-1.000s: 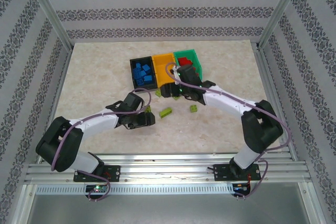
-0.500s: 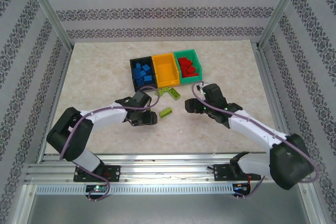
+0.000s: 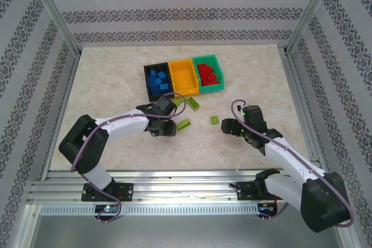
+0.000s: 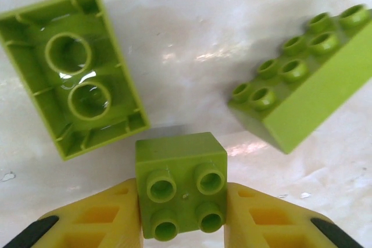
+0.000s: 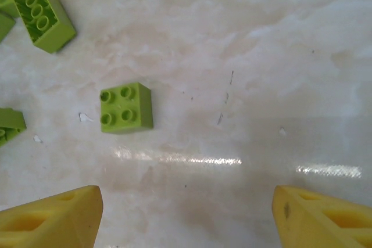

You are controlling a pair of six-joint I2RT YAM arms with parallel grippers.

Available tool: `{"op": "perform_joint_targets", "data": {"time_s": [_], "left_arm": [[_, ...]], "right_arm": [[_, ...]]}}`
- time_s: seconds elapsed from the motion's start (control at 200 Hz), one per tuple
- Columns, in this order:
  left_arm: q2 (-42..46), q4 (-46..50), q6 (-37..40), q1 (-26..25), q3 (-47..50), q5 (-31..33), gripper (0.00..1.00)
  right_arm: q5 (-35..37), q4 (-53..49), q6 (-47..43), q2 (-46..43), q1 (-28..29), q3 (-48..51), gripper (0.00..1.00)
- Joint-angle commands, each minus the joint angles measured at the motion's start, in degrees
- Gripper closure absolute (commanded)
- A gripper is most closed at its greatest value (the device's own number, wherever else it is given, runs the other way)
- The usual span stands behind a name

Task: Sort the legos into containers by color
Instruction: Pick up the lego from the middle-left of the table, then place the lego in the container.

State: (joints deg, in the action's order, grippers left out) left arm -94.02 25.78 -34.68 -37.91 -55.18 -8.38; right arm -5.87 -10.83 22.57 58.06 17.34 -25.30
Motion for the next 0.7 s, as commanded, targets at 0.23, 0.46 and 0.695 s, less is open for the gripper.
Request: {"op": "perform_joint_targets", "data": {"time_s": [0.23,0.46,0.695], "left_arm": [[-2.3,6.9,5.3,-0.7,-13.7,5.0,0.66],[-14.4,15.1,11.9,2.4,-34.4,5.1,0.66],[-28.4,22.9,16.8,7.6,-57.2,3.5,0.65]], "right_arm": [[-3.5,4.4,0.5,1.0,-0.4,1.3,0.23],[-3.0,5.1,0.6,-0.1,-0.2,2.1,0.23],[-2.2,5.5,0.7,-0.7,0.0,2.4,0.23]]}}
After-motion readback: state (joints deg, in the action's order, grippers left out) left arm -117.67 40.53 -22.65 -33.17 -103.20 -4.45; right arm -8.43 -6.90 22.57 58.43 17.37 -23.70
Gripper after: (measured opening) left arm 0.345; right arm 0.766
